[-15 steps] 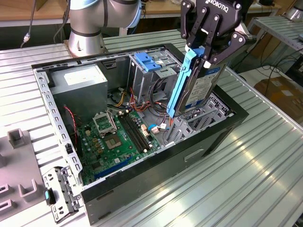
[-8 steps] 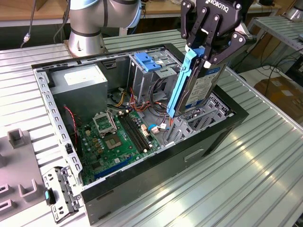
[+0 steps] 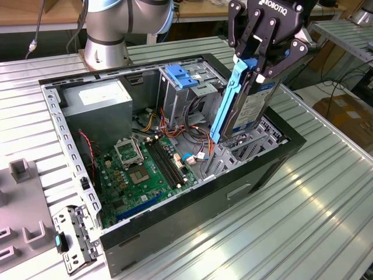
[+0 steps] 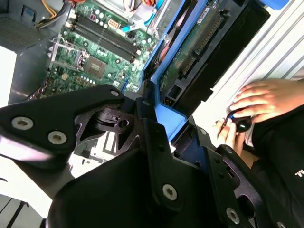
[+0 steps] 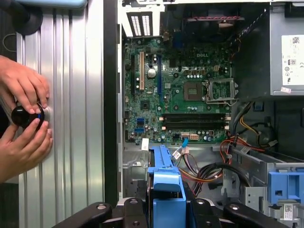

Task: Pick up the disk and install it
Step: 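Insert the disk into the insertion slot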

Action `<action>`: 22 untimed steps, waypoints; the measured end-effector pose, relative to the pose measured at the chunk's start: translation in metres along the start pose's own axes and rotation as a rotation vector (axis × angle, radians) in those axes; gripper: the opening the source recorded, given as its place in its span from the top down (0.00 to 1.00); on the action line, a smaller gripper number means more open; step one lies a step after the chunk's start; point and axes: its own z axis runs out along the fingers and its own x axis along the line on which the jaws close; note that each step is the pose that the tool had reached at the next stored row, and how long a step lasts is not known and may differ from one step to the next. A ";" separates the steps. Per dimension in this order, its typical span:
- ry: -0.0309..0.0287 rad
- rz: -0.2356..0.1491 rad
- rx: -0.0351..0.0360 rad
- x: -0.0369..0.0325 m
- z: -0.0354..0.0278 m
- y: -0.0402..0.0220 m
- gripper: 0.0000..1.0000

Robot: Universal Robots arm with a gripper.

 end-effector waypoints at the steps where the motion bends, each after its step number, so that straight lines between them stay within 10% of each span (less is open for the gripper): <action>1: 0.0000 0.000 0.0000 -0.0001 0.0007 -0.0059 0.63; 5: 0.0000 0.000 0.0000 -0.0009 0.0051 -0.0286 0.63; 22: -0.0004 0.005 -0.0003 -0.0011 0.0080 -0.0317 0.63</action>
